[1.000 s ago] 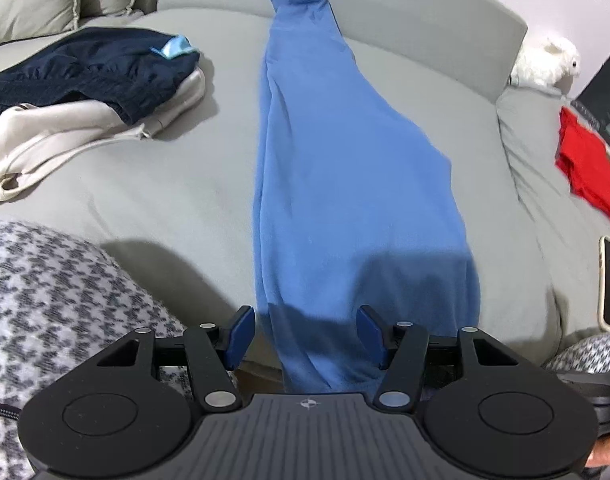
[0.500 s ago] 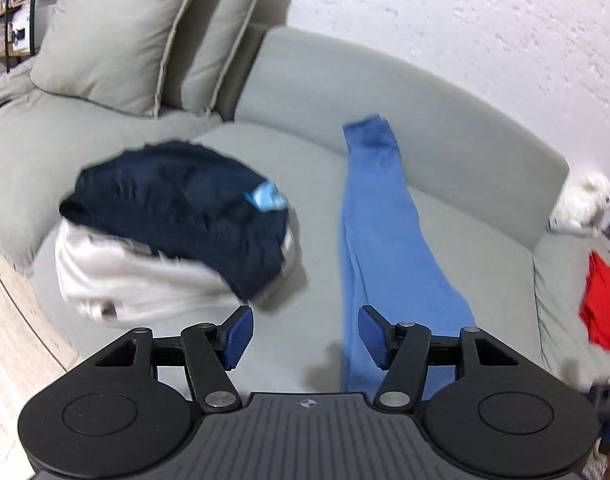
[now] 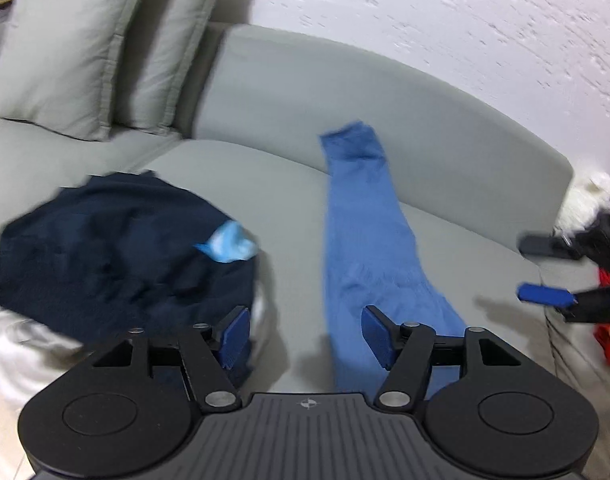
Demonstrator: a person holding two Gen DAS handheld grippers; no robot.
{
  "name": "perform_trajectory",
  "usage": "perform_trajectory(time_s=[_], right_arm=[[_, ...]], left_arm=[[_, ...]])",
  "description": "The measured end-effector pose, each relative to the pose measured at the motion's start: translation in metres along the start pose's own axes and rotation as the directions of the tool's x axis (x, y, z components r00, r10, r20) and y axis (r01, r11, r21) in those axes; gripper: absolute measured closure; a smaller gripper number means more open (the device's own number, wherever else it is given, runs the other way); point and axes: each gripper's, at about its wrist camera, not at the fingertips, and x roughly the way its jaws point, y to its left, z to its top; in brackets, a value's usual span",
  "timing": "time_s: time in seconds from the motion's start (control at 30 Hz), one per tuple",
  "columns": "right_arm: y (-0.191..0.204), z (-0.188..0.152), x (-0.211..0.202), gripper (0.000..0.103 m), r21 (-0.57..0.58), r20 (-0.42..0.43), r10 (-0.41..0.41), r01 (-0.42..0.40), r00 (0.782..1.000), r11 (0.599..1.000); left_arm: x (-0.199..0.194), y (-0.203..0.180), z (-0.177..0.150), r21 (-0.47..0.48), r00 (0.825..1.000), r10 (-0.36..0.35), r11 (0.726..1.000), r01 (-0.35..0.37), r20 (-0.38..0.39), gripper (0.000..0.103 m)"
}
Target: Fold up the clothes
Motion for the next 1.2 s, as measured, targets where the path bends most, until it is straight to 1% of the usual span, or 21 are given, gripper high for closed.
perform_trajectory(time_s=[0.07, 0.13, 0.2, 0.23, 0.27, 0.3, 0.33, 0.4, 0.5, 0.6, 0.67, 0.73, 0.8, 0.83, 0.87, 0.9, 0.93, 0.97, 1.0, 1.1, 1.2], right_arm=[[-0.011, -0.019, -0.011, 0.024, -0.073, 0.009, -0.070, 0.070, 0.998, 0.995], [-0.016, -0.029, -0.012, 0.026, -0.146, 0.019, -0.134, 0.135, 0.991, 0.980], [-0.018, -0.039, -0.007, 0.035, -0.261, 0.051, -0.208, 0.214, 0.977, 0.941], [-0.017, -0.042, -0.002, 0.038, -0.320, 0.065, -0.228, 0.237, 0.971, 0.917], [-0.017, -0.043, 0.003, 0.044, -0.352, 0.071, -0.233, 0.243, 0.970, 0.904], [-0.016, -0.041, 0.011, 0.047, -0.385, 0.084, -0.230, 0.244, 0.970, 0.890], [-0.014, -0.037, 0.023, 0.047, -0.431, 0.102, -0.221, 0.244, 0.970, 0.869], [-0.016, -0.029, 0.037, 0.047, -0.475, 0.116, -0.221, 0.250, 0.968, 0.844], [-0.025, -0.009, 0.067, 0.047, -0.494, 0.092, -0.220, 0.236, 0.971, 0.837], [-0.033, 0.005, 0.097, 0.047, -0.521, 0.035, -0.228, 0.212, 0.973, 0.827], [-0.039, 0.010, 0.118, 0.044, -0.555, -0.026, -0.245, 0.190, 0.969, 0.810], [-0.045, 0.007, 0.136, 0.043, -0.599, -0.068, -0.288, 0.191, 0.955, 0.777], [-0.049, 0.002, 0.148, 0.050, -0.632, -0.091, -0.315, 0.190, 0.945, 0.751], [-0.049, 0.000, 0.149, 0.052, -0.640, -0.083, -0.320, 0.196, 0.944, 0.743], [-0.048, -0.002, 0.149, 0.059, -0.648, -0.073, -0.325, 0.203, 0.943, 0.734], [-0.047, -0.004, 0.147, 0.076, -0.652, -0.064, -0.321, 0.204, 0.945, 0.730], [-0.044, -0.006, 0.144, 0.085, -0.653, -0.052, -0.314, 0.206, 0.948, 0.729], [-0.041, -0.008, 0.141, 0.089, -0.655, -0.037, -0.313, 0.213, 0.949, 0.725], [-0.037, -0.012, 0.138, 0.092, -0.668, -0.013, -0.315, 0.226, 0.949, 0.709], [-0.022, -0.023, 0.130, 0.093, -0.722, 0.065, -0.320, 0.266, 0.945, 0.638], [-0.014, -0.019, 0.125, 0.093, -0.717, 0.121, -0.302, 0.294, 0.945, 0.632]], left_arm=[[0.019, -0.009, -0.002, 0.037, 1.000, -0.028, 0.999, 0.028, -0.009, 0.042], [0.035, -0.020, -0.002, 0.086, 1.000, -0.027, 0.996, 0.027, -0.007, 0.044], [0.054, -0.031, 0.001, 0.149, 1.000, 0.014, 0.989, -0.016, 0.016, 0.048], [0.058, -0.033, 0.002, 0.157, 1.000, 0.014, 0.987, -0.018, 0.028, 0.052], [0.066, -0.035, 0.005, 0.169, 0.999, -0.013, 0.986, 0.006, 0.042, 0.055], [0.078, -0.037, 0.010, 0.185, 0.998, -0.052, 0.982, 0.044, 0.035, 0.062], [0.090, -0.040, 0.013, 0.215, 0.996, -0.080, 0.974, 0.073, 0.026, 0.065], [0.108, -0.044, 0.017, 0.261, 0.993, -0.116, 0.959, 0.111, 0.004, 0.065], [0.134, -0.048, 0.019, 0.324, 0.991, -0.133, 0.936, 0.135, -0.030, 0.065], [0.153, -0.045, 0.016, 0.322, 0.986, -0.138, 0.933, 0.161, -0.092, 0.062], [0.160, -0.046, 0.012, 0.329, 0.982, -0.145, 0.927, 0.178, -0.122, 0.060], [0.172, -0.050, 0.004, 0.377, 0.980, -0.108, 0.911, 0.166, -0.169, 0.057], [0.176, -0.051, 0.003, 0.393, 0.981, -0.101, 0.906, 0.160, -0.165, 0.058], [0.176, -0.050, 0.004, 0.389, 0.981, -0.106, 0.907, 0.162, -0.162, 0.065], [0.175, -0.050, 0.005, 0.384, 0.981, -0.110, 0.909, 0.164, -0.159, 0.068], [0.172, -0.050, 0.007, 0.375, 0.982, -0.115, 0.912, 0.164, -0.148, 0.076], [0.170, -0.050, 0.008, 0.371, 0.983, -0.118, 0.914, 0.164, -0.143, 0.079], [0.166, -0.051, 0.009, 0.364, 0.985, -0.120, 0.918, 0.159, -0.126, 0.080], [0.162, -0.053, 0.010, 0.362, 0.987, -0.116, 0.920, 0.149, -0.111, 0.081], [0.153, -0.059, 0.015, 0.350, 0.993, -0.106, 0.929, 0.120, -0.058, 0.082], [0.145, -0.064, 0.027, 0.353, 0.993, -0.115, 0.930, 0.103, 0.012, 0.083]])
